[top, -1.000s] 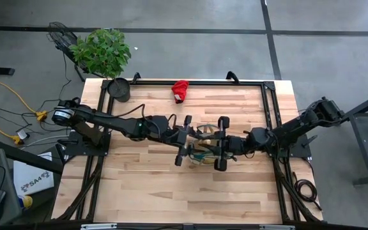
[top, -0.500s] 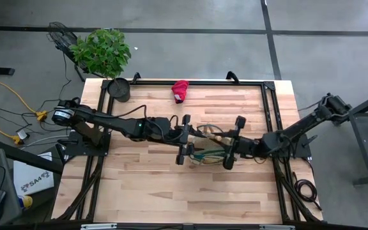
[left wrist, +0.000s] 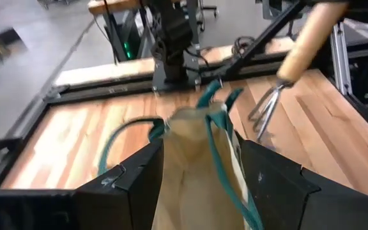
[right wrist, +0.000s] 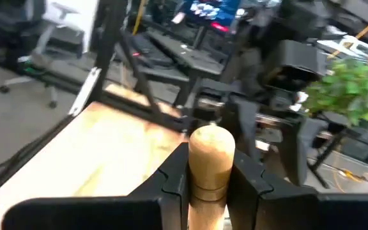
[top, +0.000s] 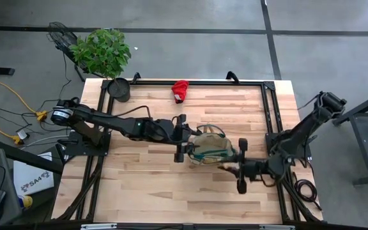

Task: Pick & Place Garden tools in Gardening bag
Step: Put the hand rake into the gardening bag

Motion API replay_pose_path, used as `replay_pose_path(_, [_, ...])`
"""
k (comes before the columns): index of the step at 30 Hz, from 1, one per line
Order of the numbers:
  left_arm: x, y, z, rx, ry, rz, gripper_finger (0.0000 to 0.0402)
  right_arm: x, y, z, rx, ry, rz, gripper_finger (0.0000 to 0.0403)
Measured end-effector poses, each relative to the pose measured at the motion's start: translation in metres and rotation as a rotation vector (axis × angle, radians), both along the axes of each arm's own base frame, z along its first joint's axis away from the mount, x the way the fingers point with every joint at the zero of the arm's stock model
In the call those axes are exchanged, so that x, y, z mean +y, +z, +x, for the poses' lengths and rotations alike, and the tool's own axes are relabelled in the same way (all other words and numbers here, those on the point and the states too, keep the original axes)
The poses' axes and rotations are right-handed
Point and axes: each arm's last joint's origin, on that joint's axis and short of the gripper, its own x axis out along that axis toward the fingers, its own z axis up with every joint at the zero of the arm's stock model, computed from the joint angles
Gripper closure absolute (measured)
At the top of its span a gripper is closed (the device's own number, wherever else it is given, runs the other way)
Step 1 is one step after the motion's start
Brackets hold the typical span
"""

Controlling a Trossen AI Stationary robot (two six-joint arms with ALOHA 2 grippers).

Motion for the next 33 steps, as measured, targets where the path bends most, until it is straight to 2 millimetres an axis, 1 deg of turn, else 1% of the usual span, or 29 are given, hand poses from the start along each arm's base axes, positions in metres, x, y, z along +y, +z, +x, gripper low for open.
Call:
replay_pose_path(5, [0.0, -0.003, -0.001, 0.026, 0.008, -0.019, 0.0194, 0.016, -0.021, 0.004, 0.065, 0.007, -0.049, 0.0347])
replay_pose_path(11, [0.0, -0.003, -0.001, 0.032, 0.01, -0.023, 0.0194, 0.025, -0.048, 0.017, 0.128, -0.035, -0.161, 0.0347])
replay_pose_path(16, [0.0, -0.003, -0.001, 0.032, 0.011, -0.023, 0.0194, 0.029, -0.058, 0.024, 0.13, -0.073, -0.245, 0.0347])
replay_pose_path(22, [0.0, -0.004, -0.001, 0.039, 0.013, -0.021, 0.0194, 0.031, -0.059, 0.024, 0.128, -0.064, -0.256, 0.0347])
replay_pose_path(27, [0.0, -0.004, -0.001, 0.039, 0.014, -0.025, 0.0194, 0.036, -0.052, 0.021, 0.08, -0.043, -0.288, 0.0347])
replay_pose_path(33, [0.0, -0.004, -0.001, 0.039, 0.014, -0.026, 0.0194, 0.035, -0.056, 0.021, 0.105, -0.033, -0.302, 0.0347])
